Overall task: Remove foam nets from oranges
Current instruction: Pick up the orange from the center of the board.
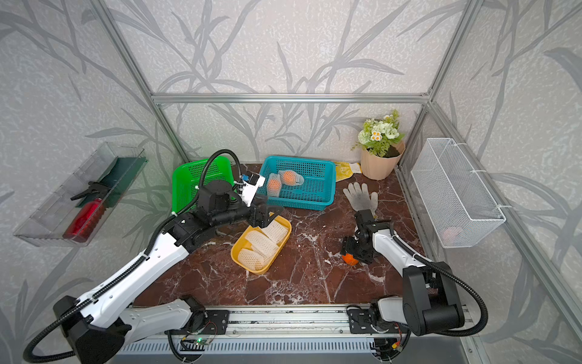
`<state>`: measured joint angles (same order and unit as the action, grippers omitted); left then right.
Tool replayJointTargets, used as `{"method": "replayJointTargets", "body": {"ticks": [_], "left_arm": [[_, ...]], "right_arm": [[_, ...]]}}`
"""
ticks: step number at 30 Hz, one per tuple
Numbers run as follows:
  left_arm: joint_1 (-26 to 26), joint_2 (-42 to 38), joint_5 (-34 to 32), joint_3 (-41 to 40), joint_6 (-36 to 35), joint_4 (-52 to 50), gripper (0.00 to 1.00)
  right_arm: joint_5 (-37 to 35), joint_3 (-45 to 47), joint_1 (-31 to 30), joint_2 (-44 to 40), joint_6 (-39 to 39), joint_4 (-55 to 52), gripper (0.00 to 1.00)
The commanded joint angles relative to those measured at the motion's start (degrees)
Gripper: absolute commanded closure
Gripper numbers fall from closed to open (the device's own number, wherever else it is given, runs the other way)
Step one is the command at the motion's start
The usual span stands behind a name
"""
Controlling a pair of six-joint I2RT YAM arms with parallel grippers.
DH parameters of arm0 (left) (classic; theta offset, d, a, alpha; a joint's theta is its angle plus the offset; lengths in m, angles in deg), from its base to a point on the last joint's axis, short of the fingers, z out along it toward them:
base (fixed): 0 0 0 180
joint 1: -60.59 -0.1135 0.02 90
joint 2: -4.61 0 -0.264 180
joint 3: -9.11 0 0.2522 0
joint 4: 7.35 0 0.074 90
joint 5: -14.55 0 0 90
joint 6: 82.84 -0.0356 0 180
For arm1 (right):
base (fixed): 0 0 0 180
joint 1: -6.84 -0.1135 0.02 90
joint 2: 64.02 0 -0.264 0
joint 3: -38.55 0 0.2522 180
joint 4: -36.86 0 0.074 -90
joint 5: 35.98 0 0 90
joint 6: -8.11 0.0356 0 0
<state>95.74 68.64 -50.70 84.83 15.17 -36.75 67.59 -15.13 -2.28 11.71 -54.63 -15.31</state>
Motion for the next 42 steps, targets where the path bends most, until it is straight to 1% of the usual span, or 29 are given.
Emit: {"method": "replayJointTargets", "body": {"ticks": [1,4,8,11,14,18,23,28,33,37,42], "left_arm": [[0.3,-1.4,7.8,-3.4,-6.5,9.1,0.07],[1.6,0.7,11.3,-4.7,-7.8,11.7,0.07],[6.8,6.6,11.5,-4.7,-13.0,11.9,0.06],[9.6,11.9,12.1,-4.3,-14.7,14.2,0.06],[10.6,17.2,13.6,-3.5,-14.8,17.0,0.06],[11.5,22.3,15.1,-2.6,-15.9,18.8,0.06],[11.9,26.9,15.8,-2.2,-15.3,21.6,0.05],[12.0,27.9,13.8,-3.6,-13.3,26.7,0.01],[12.0,29.3,15.2,-3.9,-11.2,28.9,0.01],[12.0,30.2,15.9,-3.9,-10.4,29.3,0.01],[12.0,31.3,16.1,-3.4,-9.9,28.6,0.05]], "right_arm": [[4.3,-1.7,-0.3,-5.1,0.1,1.6,0.26],[12.1,-1.8,-0.3,-9.0,0.9,4.1,0.26],[22.1,-1.8,-0.4,-12.3,3.6,7.6,0.26],[27.2,-2.0,-1.0,-13.4,5.4,9.0,0.26],[30.3,-2.3,-1.8,-14.2,6.8,9.6,0.27],[33.0,-1.7,-2.6,-15.6,10.2,12.0,0.27],[35.8,-0.3,-4.6,-16.4,13.9,15.6,0.27],[37.1,1.4,-5.6,-16.4,16.3,18.7,0.27],[38.3,3.9,-6.3,-16.5,20.3,24.7,0.28],[39.0,4.1,-6.8,-15.9,21.6,26.8,0.28],[39.8,4.6,-7.6,-15.2,23.2,29.8,0.28]]}}
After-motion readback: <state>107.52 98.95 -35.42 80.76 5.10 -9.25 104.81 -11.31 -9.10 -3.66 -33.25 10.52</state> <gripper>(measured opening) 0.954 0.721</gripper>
